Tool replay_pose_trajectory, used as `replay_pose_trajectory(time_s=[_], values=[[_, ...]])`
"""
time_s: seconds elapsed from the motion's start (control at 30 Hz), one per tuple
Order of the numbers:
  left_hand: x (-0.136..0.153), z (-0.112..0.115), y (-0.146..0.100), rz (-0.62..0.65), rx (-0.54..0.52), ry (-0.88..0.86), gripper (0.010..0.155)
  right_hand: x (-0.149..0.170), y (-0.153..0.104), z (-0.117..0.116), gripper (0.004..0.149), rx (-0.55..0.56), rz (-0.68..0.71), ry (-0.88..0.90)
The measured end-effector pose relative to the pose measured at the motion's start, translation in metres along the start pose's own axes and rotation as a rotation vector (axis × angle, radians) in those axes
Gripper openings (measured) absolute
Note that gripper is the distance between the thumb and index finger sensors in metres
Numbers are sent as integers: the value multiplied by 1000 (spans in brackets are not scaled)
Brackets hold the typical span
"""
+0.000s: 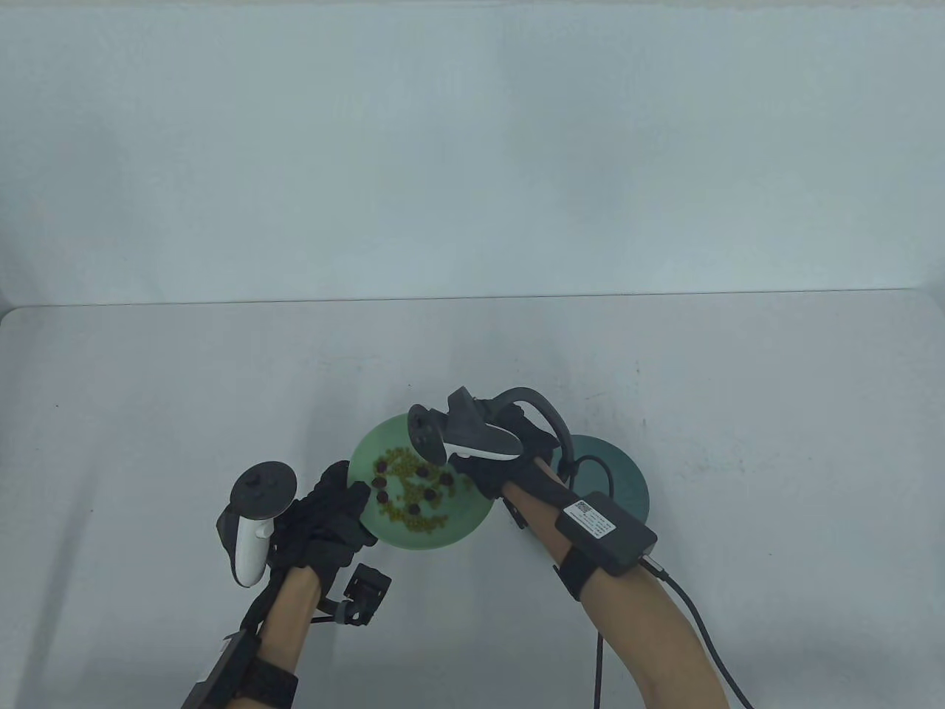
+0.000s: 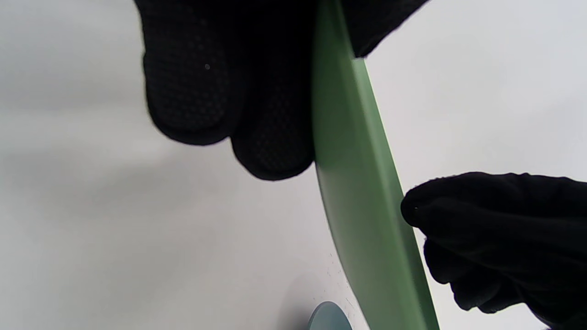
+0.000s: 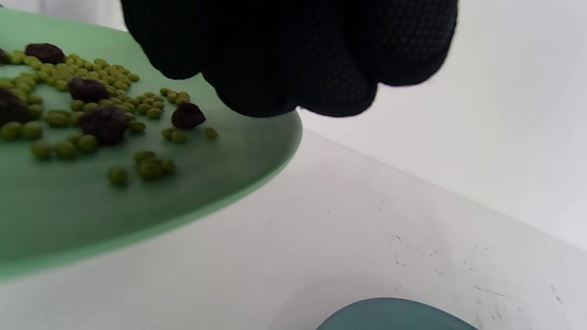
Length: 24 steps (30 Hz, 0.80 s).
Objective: Pick cranberries with hand pinch into plate
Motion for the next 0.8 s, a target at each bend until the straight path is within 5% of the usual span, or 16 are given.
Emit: replay_pose_trajectory(time_s=[0.8], values=[[-1, -1, 2, 1, -11, -5, 58, -14, 11, -12, 49, -50, 20, -70]])
Point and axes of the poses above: the tracker on the back of each hand, its own x axis roughly to the little-finger side, its own y axis roughly from the wrist to the fingertips, z = x × y, the point moved 4 cm from there along y, roughly from the wrist to the fingertips, and after that the axes turned 15 degrees about -x, right-handed, at the moved point
